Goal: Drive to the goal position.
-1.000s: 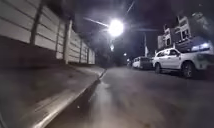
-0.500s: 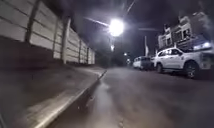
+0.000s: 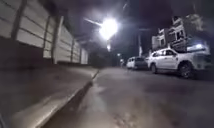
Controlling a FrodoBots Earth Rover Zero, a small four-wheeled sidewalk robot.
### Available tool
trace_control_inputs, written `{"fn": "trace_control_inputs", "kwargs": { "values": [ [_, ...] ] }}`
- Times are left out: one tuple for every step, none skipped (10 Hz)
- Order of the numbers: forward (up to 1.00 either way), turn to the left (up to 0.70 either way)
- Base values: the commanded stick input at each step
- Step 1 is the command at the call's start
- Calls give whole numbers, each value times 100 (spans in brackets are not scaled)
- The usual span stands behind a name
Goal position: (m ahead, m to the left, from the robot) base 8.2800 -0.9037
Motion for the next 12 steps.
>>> {"fn": "trace_control_inputs", "kwargs": {
  "values": [
    [50,0],
    [50,0],
    [50,0],
    [50,0],
    [50,0],
    [50,0],
    [50,0],
    [50,0],
    [50,0],
    [50,0],
    [50,0],
    [50,0]
  ]
}}
